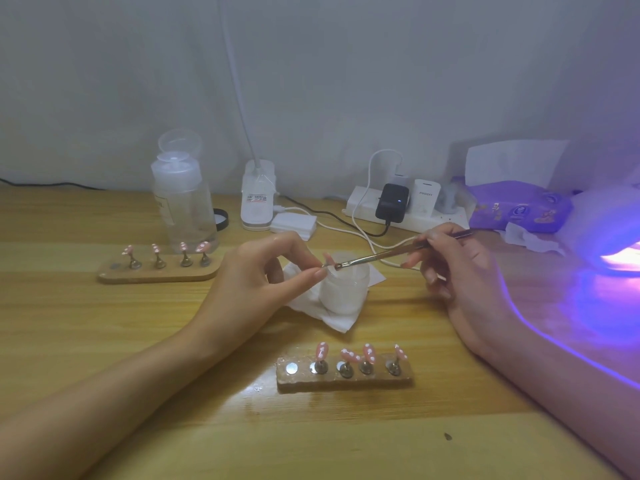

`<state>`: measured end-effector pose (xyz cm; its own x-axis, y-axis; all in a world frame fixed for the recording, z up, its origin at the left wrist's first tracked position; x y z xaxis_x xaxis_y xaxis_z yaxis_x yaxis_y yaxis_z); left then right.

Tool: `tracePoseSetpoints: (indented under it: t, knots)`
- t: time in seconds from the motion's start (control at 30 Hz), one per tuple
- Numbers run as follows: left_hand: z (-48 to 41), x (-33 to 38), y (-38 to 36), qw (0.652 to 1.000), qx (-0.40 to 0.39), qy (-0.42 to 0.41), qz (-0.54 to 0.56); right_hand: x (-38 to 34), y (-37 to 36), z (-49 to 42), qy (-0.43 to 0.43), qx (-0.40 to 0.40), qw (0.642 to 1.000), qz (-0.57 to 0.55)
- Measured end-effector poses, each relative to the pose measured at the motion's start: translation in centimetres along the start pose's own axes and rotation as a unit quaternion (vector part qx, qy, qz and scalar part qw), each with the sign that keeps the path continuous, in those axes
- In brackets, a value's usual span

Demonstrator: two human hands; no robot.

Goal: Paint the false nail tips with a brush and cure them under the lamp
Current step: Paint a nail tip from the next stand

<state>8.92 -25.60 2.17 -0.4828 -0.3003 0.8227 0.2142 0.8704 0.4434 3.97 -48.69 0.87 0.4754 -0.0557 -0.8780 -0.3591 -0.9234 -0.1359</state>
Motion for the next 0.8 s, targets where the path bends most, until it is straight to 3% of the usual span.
tracePoseSetpoints:
  t: [0.17, 0.33, 0.5, 0.67, 0.8]
  knots:
    - [-0.1, 0.0, 0.0, 1.0, -0.003, 0.004, 0.006, -0.4, -0.8, 0.1, 0.021, -0.036, 0.999, -0.029]
    - [0.0, 0.1, 0.0, 1.0, -0.003, 0.002, 0.006, 0.0, 0.1, 0.0, 0.001, 0.001, 1.0, -0.005]
    - [0.0, 0.1, 0.0, 1.0, -0.003, 0.005, 0.008, -0.6, -1.0, 0.3, 0.018, -0.045, 0.999, -0.022]
    - [0.0, 0.2, 0.0, 1.0, -0.005, 0.008, 0.008, -0.3, -0.3, 0.0, 0.01, -0.012, 1.0, -0.005]
    - [0.0, 0.2, -0.1, 1.0, -0.007, 0.009, 0.007, -0.8, -0.9, 0.2, 0.028, -0.042, 0.998, -0.023]
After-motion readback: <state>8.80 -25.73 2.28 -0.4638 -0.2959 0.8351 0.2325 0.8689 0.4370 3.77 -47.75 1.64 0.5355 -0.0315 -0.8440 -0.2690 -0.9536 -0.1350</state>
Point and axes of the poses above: each hand's wrist, its own z-axis away from the middle knuckle, its own y-axis out of the back of the hand, x = y × z, the point moved 9 cm from there along -z, towards the middle knuckle, and after that the axes turned 14 degrees about y, right-handed, at the moved point
